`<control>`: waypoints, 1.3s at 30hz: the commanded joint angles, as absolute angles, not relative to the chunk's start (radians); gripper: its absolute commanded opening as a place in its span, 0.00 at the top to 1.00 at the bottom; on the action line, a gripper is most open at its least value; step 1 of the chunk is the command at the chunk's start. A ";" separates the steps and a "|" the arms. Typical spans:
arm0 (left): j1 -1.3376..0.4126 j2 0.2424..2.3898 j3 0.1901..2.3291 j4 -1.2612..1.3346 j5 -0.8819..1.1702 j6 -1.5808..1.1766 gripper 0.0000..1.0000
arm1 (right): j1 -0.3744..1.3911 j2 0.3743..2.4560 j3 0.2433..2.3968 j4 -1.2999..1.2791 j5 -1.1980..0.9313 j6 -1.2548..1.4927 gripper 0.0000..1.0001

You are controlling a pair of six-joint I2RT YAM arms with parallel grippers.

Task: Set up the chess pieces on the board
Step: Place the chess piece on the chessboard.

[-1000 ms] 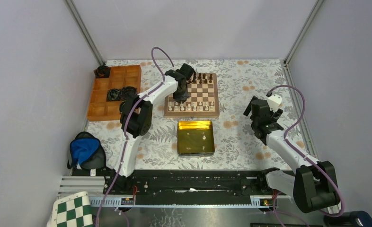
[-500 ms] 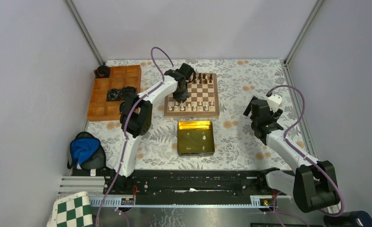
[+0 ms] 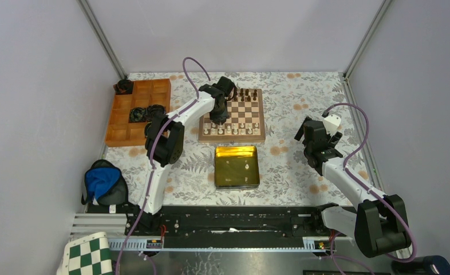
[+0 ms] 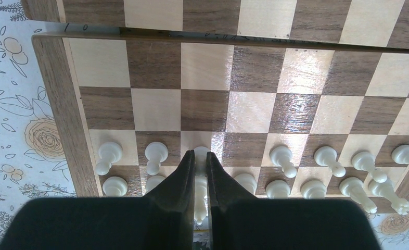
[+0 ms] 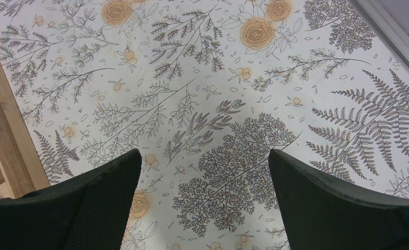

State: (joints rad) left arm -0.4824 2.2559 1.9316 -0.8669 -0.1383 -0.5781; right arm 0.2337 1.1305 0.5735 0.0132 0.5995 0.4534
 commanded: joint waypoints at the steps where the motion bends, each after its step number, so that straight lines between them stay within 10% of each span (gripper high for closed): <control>1: -0.477 2.273 1.947 -0.835 -0.134 -0.575 1.00 | 0.227 1.124 0.582 0.046 0.609 0.457 0.00; 39: -0.479 2.230 1.918 -0.818 -0.142 -0.563 0.72 | 0.228 1.114 0.582 0.039 0.606 0.461 0.00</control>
